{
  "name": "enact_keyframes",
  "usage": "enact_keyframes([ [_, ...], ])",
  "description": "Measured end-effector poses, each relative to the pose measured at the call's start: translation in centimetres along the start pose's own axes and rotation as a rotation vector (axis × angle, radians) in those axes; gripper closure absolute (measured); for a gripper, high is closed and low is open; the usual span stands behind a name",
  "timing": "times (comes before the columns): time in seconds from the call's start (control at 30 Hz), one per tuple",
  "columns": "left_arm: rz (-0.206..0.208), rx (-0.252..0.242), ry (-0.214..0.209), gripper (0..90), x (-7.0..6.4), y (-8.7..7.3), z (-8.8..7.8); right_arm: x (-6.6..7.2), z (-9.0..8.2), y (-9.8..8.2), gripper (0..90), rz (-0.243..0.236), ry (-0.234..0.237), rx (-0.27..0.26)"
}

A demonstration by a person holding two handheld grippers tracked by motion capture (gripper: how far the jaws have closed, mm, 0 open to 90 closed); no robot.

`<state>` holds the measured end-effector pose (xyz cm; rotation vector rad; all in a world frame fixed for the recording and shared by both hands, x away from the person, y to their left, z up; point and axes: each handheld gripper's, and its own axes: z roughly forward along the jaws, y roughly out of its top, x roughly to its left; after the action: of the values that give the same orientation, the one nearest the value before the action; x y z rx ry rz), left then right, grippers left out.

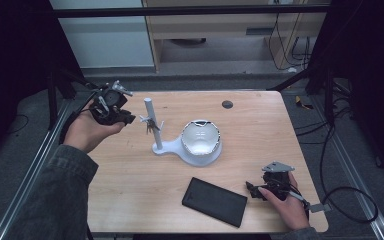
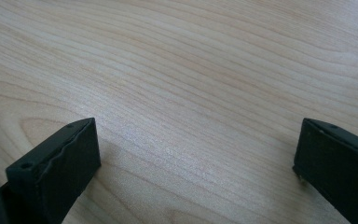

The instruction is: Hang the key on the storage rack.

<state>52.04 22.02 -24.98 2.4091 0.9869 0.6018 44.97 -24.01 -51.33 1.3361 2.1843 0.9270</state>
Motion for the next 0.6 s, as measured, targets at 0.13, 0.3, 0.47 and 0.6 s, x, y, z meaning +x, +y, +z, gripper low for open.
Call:
enact_keyframes([
  [0.13, 0.010, -0.018, 0.002, 70.1, -0.5, -1.2, -0.5, 0.0, 0.0, 0.0, 0.4, 0.000, 0.000, 0.002],
  [0.3, 0.035, -0.054, 0.002, 65.4, -1.8, -3.4, -0.6, 0.0, 0.0, 0.0, 0.4, 0.000, 0.000, 0.002],
  [0.47, 0.057, -0.115, 0.009, 57.3, -3.7, -5.9, -0.2, 0.0, 0.0, 0.0, 0.4, 0.003, 0.001, 0.001],
  [0.6, 0.076, -0.120, -0.032, 47.0, -5.9, -8.3, 2.3, 0.0, 0.0, 0.0, 0.4, 0.003, 0.000, 0.001],
])
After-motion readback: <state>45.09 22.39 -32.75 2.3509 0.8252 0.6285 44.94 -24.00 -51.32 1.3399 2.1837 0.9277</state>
